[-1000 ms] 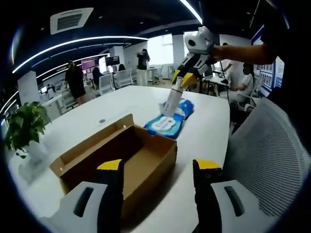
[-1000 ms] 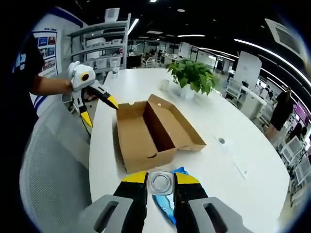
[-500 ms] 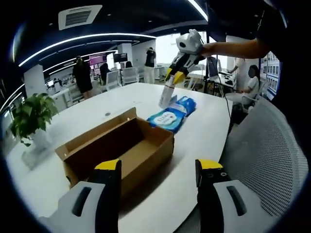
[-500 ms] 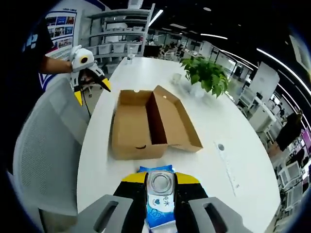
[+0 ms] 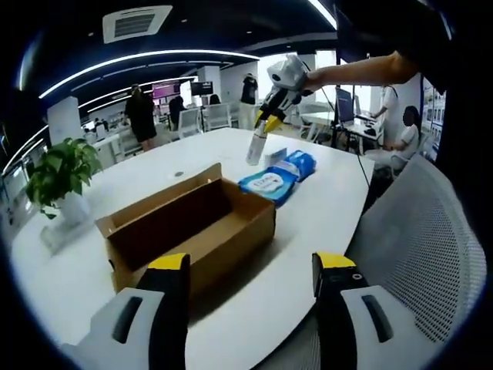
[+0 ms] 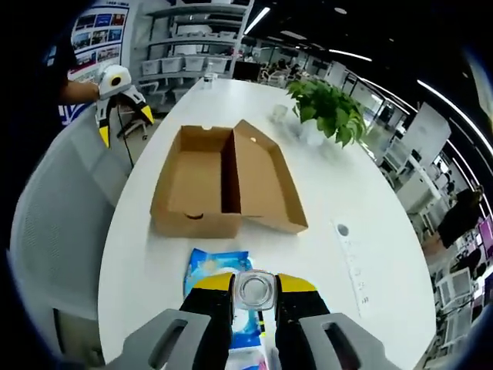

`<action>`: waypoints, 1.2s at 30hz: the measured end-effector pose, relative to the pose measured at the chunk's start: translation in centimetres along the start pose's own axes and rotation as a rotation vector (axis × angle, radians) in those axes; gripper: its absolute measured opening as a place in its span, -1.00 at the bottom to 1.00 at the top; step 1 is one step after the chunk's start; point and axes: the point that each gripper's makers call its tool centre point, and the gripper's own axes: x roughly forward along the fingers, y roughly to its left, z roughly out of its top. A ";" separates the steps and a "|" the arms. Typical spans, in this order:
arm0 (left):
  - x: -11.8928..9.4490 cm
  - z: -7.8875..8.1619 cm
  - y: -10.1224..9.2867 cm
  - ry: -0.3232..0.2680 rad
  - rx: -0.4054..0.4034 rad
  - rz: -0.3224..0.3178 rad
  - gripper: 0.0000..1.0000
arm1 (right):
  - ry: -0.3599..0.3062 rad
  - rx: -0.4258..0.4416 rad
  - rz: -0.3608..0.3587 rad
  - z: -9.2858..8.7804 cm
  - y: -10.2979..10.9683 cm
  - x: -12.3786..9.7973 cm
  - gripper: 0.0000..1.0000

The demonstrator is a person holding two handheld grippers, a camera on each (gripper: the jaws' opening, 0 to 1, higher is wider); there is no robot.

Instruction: Operate the shoe box by opening the lid, removing the specified soft item, and placing it in the target area until the item is outside and the box remains undamaged.

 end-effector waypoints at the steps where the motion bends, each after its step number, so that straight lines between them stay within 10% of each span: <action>1: 0.0 0.0 -0.1 0.000 -0.004 0.004 0.34 | 0.006 -0.008 0.000 -0.2 -0.3 0.2 -0.69; 36: -0.1 -1.2 0.4 -0.012 -0.076 0.079 0.55 | 0.215 -0.103 0.093 -6.0 -3.2 6.6 -0.69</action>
